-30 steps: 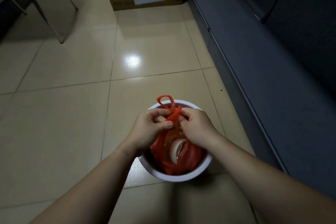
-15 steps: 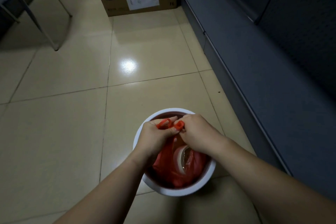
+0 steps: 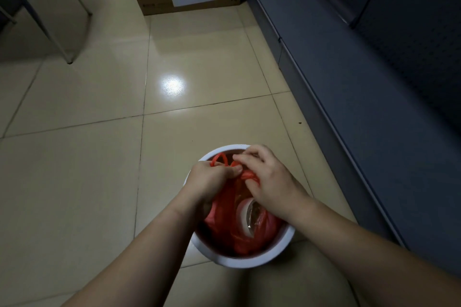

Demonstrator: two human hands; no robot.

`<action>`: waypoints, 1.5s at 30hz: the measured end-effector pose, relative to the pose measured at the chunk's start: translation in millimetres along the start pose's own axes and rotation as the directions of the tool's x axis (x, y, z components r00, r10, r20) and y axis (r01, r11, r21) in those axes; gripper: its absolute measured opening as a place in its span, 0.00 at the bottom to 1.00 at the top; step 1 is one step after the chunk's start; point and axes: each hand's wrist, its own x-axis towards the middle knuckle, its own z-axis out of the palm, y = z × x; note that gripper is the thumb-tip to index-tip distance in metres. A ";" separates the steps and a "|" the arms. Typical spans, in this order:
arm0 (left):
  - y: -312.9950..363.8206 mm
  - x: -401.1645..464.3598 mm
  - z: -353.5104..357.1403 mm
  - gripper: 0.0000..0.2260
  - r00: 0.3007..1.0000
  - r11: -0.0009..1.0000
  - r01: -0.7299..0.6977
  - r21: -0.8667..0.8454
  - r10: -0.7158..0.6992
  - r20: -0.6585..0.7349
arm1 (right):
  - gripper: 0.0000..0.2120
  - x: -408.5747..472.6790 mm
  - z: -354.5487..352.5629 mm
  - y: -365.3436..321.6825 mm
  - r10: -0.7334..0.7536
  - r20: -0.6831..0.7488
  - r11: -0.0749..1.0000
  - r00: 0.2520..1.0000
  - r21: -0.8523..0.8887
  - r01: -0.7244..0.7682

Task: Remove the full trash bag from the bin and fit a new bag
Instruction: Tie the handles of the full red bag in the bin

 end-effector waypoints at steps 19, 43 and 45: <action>2.4 -0.2 -8.4 0.15 0.965 0.793 -0.248 0.557 0.154 0.212 | 0.21 7.0 -18.6 11.1 0.387 0.237 0.742 0.891 0.495 -0.453; 3.8 6.2 -45.1 0.09 0.958 0.838 -0.230 0.495 0.284 -0.036 | 0.04 -20.6 -31.5 23.2 0.079 -0.021 0.985 0.997 0.157 -0.075; 1.3 6.9 -51.2 0.10 0.956 0.794 -0.227 0.565 0.293 -0.027 | 0.07 -25.6 -36.1 29.6 0.131 0.046 0.981 0.990 0.137 -0.137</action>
